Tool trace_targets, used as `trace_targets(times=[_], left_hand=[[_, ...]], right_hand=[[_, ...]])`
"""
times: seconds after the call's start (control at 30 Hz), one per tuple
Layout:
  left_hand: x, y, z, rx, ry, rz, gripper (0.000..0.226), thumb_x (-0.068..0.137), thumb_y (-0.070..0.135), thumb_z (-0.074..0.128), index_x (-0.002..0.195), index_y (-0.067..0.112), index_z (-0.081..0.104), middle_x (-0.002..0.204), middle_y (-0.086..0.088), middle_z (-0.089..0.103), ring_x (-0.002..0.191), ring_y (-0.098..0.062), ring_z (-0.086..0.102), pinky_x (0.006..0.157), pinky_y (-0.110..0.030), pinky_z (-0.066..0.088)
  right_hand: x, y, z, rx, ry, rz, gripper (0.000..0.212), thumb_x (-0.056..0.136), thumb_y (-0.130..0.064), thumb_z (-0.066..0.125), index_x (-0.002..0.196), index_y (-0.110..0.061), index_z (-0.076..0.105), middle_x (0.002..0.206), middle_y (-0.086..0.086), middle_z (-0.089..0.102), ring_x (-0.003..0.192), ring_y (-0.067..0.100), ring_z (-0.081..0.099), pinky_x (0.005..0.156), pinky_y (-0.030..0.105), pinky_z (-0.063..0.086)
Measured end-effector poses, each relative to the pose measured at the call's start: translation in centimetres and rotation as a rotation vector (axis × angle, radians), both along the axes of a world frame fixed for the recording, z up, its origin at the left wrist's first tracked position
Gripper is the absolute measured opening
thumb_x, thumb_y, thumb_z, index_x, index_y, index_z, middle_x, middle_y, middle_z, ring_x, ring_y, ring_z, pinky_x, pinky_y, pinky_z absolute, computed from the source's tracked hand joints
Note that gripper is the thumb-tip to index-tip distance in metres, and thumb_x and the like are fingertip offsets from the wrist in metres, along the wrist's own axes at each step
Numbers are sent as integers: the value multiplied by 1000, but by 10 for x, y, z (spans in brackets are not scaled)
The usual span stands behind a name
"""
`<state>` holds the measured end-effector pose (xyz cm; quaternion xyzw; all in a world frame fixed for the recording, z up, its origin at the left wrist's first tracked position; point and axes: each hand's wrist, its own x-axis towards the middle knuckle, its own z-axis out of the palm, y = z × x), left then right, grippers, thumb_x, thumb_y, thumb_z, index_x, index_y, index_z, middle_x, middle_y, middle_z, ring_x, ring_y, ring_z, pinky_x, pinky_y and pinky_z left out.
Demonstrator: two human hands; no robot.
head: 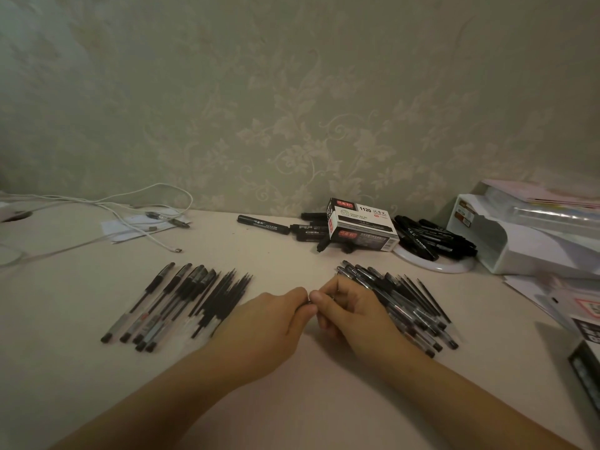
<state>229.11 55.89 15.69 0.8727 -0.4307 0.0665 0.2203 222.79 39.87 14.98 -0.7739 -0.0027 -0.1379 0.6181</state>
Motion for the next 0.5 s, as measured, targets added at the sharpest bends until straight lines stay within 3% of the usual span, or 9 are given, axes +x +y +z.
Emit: trace_targets(times=[0.3, 0.4, 0.5], left_hand=[[-1, -1, 2, 25, 2, 20, 26, 98, 52, 27, 81, 34, 36, 59, 5, 45, 50, -11, 40, 49, -30, 31], [4, 1, 4, -2, 7, 89, 44, 93, 61, 31, 65, 27, 35, 55, 2, 43, 49, -12, 41, 46, -28, 26], [4, 1, 4, 4, -19, 126, 45, 89, 67, 24, 63, 31, 33, 55, 1, 44, 50, -11, 44, 45, -26, 26]], right_hand=[[0, 0, 1, 49, 0, 3, 22, 85, -35, 66, 80, -14, 61, 56, -3, 60, 47, 8, 46, 45, 16, 37], [-1, -1, 0, 55, -22, -41, 21, 89, -27, 68, 85, -8, 61, 59, -2, 61, 49, 4, 49, 47, 14, 38], [-1, 0, -1, 60, -51, -88, 17, 92, -24, 67, 90, -8, 62, 64, 0, 65, 54, 5, 56, 52, 14, 43]])
